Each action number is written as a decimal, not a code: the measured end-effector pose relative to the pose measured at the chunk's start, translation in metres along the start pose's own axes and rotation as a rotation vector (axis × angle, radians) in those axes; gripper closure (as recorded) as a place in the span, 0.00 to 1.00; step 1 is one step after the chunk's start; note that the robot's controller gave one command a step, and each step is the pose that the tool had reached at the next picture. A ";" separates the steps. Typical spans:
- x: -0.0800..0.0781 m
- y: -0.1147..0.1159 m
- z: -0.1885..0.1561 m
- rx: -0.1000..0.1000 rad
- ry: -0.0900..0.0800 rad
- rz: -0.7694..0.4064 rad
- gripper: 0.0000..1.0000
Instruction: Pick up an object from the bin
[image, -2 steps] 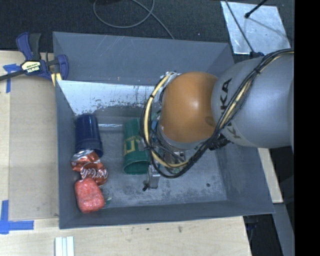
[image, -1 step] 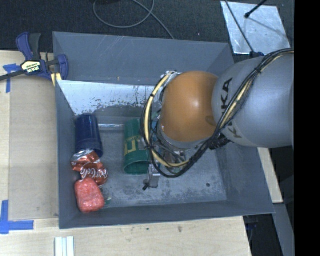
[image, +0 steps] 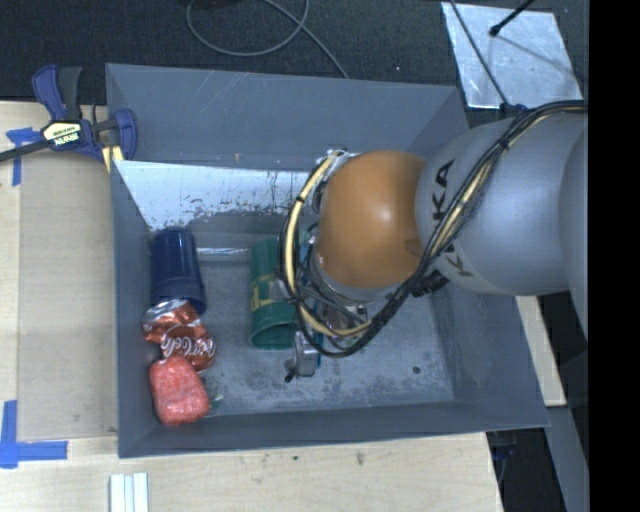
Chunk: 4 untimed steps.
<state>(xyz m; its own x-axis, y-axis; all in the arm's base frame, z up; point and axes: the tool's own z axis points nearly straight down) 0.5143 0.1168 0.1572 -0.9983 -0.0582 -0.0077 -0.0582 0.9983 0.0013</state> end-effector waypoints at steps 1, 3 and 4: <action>0.000 -0.001 0.012 0.000 0.002 -0.029 0.00; -0.033 -0.031 0.045 -0.002 -0.012 -0.112 0.00; -0.040 -0.081 0.074 0.003 -0.031 0.120 1.00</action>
Offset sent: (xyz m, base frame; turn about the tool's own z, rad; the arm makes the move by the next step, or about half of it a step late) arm 0.0122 -0.0204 -0.0358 -0.1606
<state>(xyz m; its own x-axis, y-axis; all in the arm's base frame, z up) 0.5597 0.0384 0.0837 -0.9973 0.0620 -0.0389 0.0620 0.9981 0.0016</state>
